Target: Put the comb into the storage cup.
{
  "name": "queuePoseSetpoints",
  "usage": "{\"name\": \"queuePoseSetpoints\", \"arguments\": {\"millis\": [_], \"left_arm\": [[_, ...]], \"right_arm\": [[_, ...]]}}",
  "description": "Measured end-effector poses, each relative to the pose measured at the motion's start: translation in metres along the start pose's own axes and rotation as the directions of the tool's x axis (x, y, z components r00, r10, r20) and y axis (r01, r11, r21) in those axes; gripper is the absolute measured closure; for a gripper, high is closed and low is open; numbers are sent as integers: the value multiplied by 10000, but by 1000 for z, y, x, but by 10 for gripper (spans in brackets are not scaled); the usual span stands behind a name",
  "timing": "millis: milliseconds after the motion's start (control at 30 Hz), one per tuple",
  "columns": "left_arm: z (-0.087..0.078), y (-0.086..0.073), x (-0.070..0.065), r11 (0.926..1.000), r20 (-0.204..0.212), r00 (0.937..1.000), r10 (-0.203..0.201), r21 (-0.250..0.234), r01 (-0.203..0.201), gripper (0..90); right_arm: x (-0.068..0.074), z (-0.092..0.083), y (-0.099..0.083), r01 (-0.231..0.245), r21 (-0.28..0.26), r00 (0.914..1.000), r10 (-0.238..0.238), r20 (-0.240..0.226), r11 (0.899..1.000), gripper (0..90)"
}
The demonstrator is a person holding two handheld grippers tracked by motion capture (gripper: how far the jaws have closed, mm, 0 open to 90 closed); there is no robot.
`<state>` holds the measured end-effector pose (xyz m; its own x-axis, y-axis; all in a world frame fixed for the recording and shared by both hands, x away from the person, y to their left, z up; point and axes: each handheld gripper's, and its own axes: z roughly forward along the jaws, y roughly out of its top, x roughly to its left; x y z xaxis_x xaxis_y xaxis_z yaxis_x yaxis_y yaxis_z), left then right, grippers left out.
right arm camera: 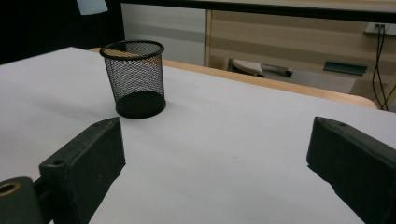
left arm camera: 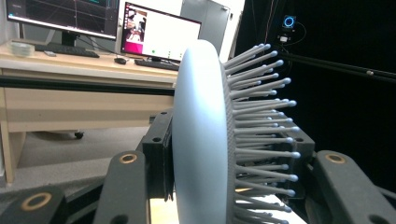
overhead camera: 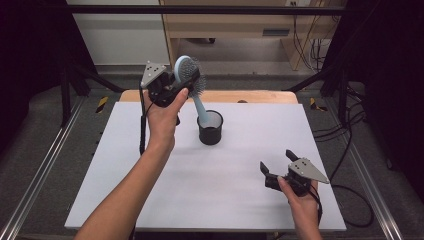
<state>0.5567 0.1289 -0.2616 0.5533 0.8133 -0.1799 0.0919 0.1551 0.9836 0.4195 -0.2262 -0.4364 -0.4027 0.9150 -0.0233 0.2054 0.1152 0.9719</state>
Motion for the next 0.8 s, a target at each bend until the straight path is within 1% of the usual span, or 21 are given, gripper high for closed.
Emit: {"name": "queuePoseSetpoints", "arguments": {"millis": [33, 100, 167, 233, 300, 333, 400, 533, 633, 800], "left_arm": [[1, 0, 0, 10000, -22, 10000, 60, 4, -60, 494], [5, 0, 0, 10000, -52, 9999, 97, 7, -97, 494], [8, -2, 0, 9999, -95, 9998, 148, 25, -148, 494], [12, -5, -1, 9995, -139, 9994, 304, 84, -303, 494], [15, -8, -1, 9990, -158, 9990, 421, 121, -419, 494], [16, -9, -2, 9989, -142, 9989, 440, 137, -438, 494], [18, -12, -3, 9989, -94, 9989, 461, 133, -460, 494], [20, -16, -6, 9983, -144, 9983, 560, 157, -558, 494], [22, -19, -9, 9984, -95, 9985, 538, 205, -536, 494], [26, -23, -7, 9979, -106, 9982, 595, 274, -592, 494]], "right_arm": [[-1, -1, 1, 33, -18, 10000, -33, 23, 10000, 42], [-3, -4, 1, -17, -217, 10000, 19, 77, 9998, 39], [-5, -4, -6, -35, -434, 9997, 46, 253, 9991, 38], [-8, -2, -12, -21, -424, 9996, 34, 298, 9991, 37], [-13, -2, -11, 62, -480, 9991, -42, 420, 9988, 41], [-16, -2, -12, 39, -499, 9986, -13, 522, 9987, 42], [-19, -3, -14, -159, -518, 9980, 190, 595, 9985, 44], [-18, -4, -16, -182, -477, 9985, 206, 513, 9987, 44], [-16, -4, -15, -196, -489, 9989, 216, 415, 9986, 43], [-13, -3, -16, -152, -381, 9993, 165, 342, 9992, 42]]}}
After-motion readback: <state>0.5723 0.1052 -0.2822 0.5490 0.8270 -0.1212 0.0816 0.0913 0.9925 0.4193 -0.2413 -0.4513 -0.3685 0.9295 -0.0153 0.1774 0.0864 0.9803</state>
